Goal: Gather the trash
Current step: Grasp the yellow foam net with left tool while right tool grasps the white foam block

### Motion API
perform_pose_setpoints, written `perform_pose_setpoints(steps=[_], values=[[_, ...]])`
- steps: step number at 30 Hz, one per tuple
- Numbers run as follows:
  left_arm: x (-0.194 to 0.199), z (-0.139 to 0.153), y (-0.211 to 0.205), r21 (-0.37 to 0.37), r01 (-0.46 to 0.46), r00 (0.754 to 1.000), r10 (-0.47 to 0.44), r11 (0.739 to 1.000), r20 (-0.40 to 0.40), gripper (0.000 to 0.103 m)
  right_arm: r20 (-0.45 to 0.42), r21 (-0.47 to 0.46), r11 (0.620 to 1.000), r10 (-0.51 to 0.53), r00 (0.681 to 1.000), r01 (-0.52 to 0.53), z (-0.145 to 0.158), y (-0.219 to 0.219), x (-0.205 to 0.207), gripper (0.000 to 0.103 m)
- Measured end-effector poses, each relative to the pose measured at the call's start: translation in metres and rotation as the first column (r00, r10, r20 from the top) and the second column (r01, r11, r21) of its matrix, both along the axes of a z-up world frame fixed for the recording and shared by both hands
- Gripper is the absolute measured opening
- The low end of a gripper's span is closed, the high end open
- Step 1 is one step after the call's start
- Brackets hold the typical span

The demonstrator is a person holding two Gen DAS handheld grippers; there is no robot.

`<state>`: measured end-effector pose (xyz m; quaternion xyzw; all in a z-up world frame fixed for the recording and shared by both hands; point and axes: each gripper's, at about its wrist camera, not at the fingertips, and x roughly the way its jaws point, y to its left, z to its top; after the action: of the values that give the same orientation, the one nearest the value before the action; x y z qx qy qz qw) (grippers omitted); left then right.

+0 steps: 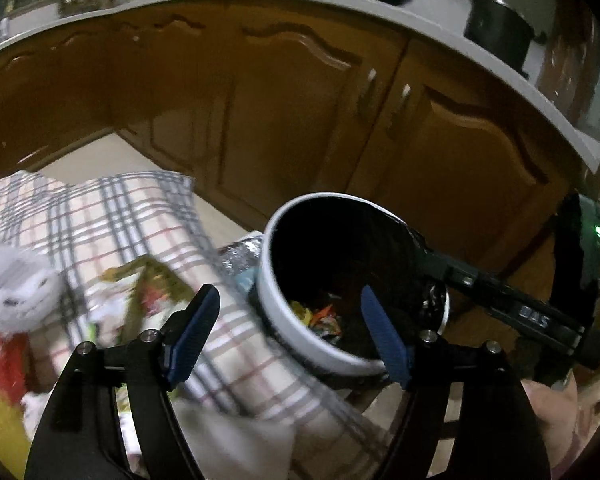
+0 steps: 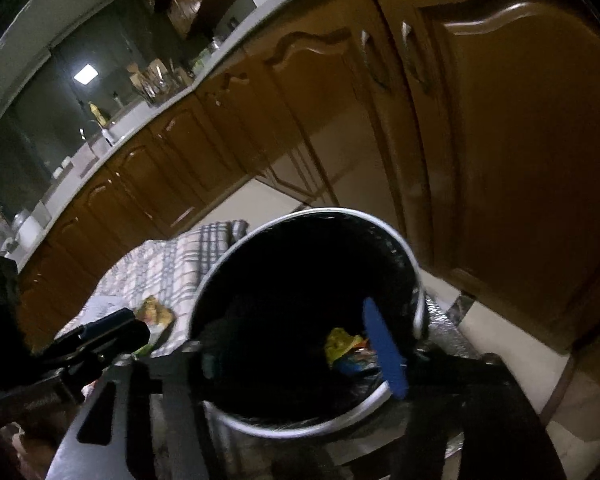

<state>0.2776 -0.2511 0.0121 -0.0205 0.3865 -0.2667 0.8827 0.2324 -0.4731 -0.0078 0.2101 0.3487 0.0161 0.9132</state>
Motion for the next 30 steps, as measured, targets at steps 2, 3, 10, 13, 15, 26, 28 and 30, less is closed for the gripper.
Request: perform_pose_setpoints(steps=[2, 3, 10, 13, 15, 26, 28, 30], values=[[-0.005, 0.0, 0.012, -0.007, -0.025, 1.0, 0.025, 1.0, 0.009, 0.076, 0.023, 0.005, 1.0, 0.004, 1.0, -0.004, 0.004, 0.009, -0.006, 0.082], [-0.009, 0.001, 0.019, -0.011, -0.036, 0.999, 0.037, 0.999, 0.012, 0.076, 0.039, 0.007, 1.0, 0.008, 0.999, -0.008, 0.006, 0.014, -0.011, 0.084], [-0.028, 0.003, 0.061, -0.041, -0.094, 0.995, 0.095, 0.995, 0.021, 0.077, 0.089, 0.01, 0.999, 0.032, 0.996, -0.033, 0.016, 0.045, -0.029, 0.085], [-0.04, 0.005, 0.078, -0.036, -0.118, 0.992, 0.12, 0.992, 0.035, 0.077, 0.096, 0.017, 0.998, 0.054, 0.994, -0.056, 0.018, 0.058, -0.034, 0.086], [-0.047, 0.006, 0.088, -0.04, -0.131, 0.99, 0.133, 0.991, 0.042, 0.077, 0.096, 0.02, 0.997, 0.066, 0.993, -0.068, 0.018, 0.066, -0.036, 0.086], [-0.08, 0.013, 0.131, -0.049, -0.17, 0.982, 0.173, 0.984, 0.073, 0.078, 0.111, 0.008, 0.988, 0.151, 0.982, -0.153, 0.015, 0.105, -0.053, 0.086], [-0.084, 0.013, 0.135, -0.045, -0.176, 0.981, 0.179, 0.983, 0.076, 0.078, 0.109, 0.006, 0.985, 0.173, 0.979, -0.175, 0.014, 0.108, -0.052, 0.086], [-0.089, 0.013, 0.141, -0.04, -0.181, 0.98, 0.183, 0.983, 0.081, 0.078, 0.106, 0.005, 0.98, 0.196, 0.975, -0.198, 0.013, 0.115, -0.055, 0.086]])
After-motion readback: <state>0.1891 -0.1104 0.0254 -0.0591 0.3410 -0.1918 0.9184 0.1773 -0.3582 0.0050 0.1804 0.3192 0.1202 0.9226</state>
